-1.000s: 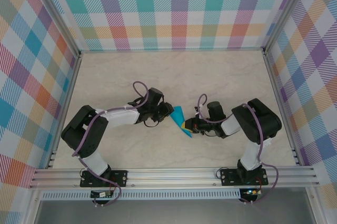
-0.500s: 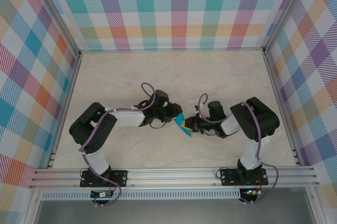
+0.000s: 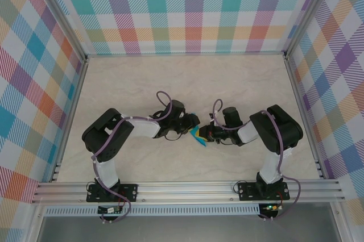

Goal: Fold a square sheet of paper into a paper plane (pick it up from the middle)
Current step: Fold the wing for the fifth time at the center of the table.

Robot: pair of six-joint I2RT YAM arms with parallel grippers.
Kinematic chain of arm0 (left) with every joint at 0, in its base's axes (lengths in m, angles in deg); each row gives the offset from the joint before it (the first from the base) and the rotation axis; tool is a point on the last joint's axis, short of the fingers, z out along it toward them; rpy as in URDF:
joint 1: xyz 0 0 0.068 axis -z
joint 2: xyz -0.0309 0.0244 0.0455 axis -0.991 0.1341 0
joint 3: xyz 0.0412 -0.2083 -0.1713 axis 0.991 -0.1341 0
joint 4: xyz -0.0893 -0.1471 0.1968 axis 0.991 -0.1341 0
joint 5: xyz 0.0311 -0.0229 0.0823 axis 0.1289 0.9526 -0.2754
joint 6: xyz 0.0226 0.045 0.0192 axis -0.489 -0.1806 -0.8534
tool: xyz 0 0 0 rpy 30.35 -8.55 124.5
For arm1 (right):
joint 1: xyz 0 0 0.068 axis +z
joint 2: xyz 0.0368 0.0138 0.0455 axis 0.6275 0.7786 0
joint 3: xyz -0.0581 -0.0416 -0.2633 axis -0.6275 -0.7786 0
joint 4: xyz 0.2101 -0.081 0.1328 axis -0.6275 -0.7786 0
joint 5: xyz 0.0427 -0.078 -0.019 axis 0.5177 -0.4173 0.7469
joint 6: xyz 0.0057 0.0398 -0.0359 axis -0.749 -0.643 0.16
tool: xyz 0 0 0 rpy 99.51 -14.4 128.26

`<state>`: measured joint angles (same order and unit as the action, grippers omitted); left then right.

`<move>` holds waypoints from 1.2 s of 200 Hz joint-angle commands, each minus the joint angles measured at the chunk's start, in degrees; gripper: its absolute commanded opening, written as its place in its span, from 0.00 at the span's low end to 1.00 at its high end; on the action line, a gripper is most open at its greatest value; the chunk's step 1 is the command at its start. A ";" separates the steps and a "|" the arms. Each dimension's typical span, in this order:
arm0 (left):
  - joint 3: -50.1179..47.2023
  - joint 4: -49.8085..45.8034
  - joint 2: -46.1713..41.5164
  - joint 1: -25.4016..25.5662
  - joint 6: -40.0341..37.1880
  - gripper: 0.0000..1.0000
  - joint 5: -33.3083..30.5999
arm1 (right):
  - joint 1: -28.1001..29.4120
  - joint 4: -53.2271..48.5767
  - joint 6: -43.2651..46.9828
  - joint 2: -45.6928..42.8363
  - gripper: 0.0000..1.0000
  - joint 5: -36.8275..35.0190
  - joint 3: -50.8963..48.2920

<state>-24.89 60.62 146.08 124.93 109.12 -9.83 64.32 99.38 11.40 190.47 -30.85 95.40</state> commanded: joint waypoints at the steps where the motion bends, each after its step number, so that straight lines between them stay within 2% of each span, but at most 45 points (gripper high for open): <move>1: -0.47 0.62 1.37 0.46 -0.37 0.39 0.70 | -0.23 -14.22 3.54 0.36 0.03 -3.14 0.10; 57: 1.17 -1.68 2.69 0.51 -2.34 0.39 1.14 | -0.22 -19.86 5.81 -1.45 0.11 -4.28 0.93; 98: 1.61 -3.76 3.49 0.47 -3.33 0.39 1.68 | -0.23 -28.24 8.66 -5.53 0.17 -4.34 3.99; 134: 2.04 -4.10 3.96 0.47 -3.78 0.39 2.26 | -0.21 -34.49 11.35 -9.59 0.19 -4.91 5.30; 160: 2.41 -4.19 4.14 0.48 -3.80 0.39 2.46 | -0.21 -36.23 12.55 -11.51 0.16 -4.47 5.41; 194: 2.60 -4.64 4.32 0.52 -3.58 0.39 2.50 | -0.05 -37.66 14.63 -9.65 0.08 -3.61 5.01; 221: 3.00 -5.42 4.28 0.51 -3.54 0.39 2.28 | 0.51 -38.39 15.82 -6.51 0.07 -2.90 4.68; 240: 3.21 -6.03 4.37 0.50 -3.54 0.39 2.28 | 0.81 -39.59 16.71 -5.47 0.11 -3.67 4.51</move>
<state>-22.15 58.71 148.72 124.97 106.72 -6.75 64.19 65.13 25.32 181.88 -33.75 100.60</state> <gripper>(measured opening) 0.390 0.088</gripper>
